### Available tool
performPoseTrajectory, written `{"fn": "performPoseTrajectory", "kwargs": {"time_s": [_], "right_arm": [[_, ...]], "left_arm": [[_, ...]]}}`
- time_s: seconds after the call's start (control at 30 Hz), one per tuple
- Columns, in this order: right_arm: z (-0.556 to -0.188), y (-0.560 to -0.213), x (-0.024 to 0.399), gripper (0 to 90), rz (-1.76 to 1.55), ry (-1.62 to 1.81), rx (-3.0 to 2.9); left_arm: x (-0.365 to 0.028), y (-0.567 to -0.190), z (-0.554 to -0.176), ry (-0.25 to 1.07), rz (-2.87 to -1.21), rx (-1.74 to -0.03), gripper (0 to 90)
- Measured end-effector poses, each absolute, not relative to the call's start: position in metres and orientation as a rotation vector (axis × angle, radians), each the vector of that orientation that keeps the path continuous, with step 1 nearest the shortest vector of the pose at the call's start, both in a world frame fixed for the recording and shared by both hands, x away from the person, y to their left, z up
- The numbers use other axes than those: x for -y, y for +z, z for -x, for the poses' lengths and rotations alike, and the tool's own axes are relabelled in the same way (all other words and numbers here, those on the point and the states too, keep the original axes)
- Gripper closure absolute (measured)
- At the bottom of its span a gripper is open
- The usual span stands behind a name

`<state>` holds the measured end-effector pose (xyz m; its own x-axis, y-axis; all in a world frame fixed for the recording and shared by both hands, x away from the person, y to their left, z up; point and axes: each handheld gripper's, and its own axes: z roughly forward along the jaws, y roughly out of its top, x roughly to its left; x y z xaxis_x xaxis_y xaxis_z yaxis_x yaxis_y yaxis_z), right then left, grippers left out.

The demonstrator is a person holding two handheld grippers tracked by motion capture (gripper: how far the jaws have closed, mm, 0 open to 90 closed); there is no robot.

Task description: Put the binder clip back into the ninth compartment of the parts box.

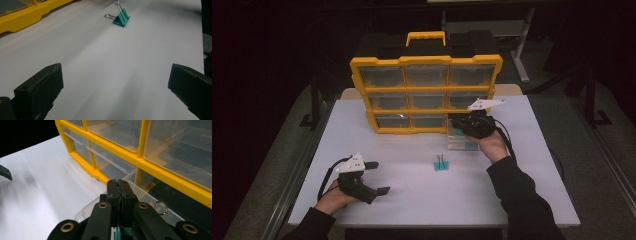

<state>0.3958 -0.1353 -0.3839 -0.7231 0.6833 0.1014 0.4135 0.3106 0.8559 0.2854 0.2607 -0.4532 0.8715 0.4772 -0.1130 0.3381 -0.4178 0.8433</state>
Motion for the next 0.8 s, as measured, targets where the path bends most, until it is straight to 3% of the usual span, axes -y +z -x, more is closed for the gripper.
{"fn": "performPoseTrajectory", "kwargs": {"time_s": [0.4,0.8], "right_arm": [[-0.395,-0.383,0.135,82.0,-0.989,1.374,-2.303],[-0.376,-0.362,0.14,59.8,-0.96,1.407,-2.294]], "left_arm": [[-0.261,-0.453,-0.285,0.176,-2.042,-0.593,0.0],[-0.262,-0.453,-0.285,0.178,-2.039,-0.594,0.0]]}}
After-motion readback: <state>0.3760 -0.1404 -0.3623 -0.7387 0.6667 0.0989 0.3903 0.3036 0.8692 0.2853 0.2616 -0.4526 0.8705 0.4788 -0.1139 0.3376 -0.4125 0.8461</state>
